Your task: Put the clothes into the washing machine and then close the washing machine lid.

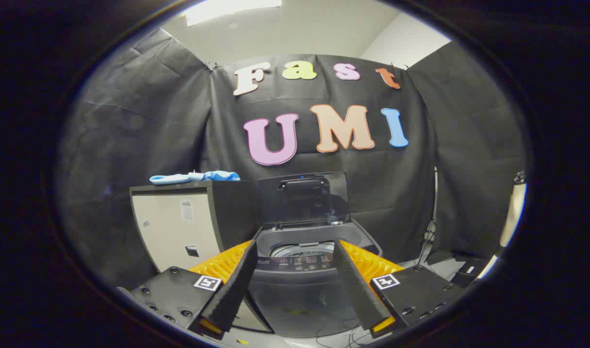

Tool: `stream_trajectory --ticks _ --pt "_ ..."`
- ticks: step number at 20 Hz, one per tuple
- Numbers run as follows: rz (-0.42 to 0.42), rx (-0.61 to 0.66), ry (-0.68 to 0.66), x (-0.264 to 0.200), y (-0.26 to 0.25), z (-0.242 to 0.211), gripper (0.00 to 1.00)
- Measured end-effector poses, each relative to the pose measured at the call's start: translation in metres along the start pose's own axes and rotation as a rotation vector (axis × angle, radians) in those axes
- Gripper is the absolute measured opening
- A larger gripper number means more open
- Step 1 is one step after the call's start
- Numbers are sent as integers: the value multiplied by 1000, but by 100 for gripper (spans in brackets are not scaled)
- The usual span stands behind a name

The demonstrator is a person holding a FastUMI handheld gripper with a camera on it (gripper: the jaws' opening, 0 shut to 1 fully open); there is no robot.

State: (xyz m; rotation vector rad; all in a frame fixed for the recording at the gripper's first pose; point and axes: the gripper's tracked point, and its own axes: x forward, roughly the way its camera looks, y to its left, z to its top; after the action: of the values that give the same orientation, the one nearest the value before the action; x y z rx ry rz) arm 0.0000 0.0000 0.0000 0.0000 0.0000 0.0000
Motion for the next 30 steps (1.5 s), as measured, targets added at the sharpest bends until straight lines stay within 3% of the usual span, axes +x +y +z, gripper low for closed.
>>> stream_trajectory --ticks 9,13,21,26,30 --pt "100 70 53 -22 1 -10 97" --pt "101 41 62 -23 -9 -19 97" --pt "53 99 100 1 -13 -9 97" --pt "15 50 124 38 20 11 97" --pt "33 1 118 72 85 43 98"
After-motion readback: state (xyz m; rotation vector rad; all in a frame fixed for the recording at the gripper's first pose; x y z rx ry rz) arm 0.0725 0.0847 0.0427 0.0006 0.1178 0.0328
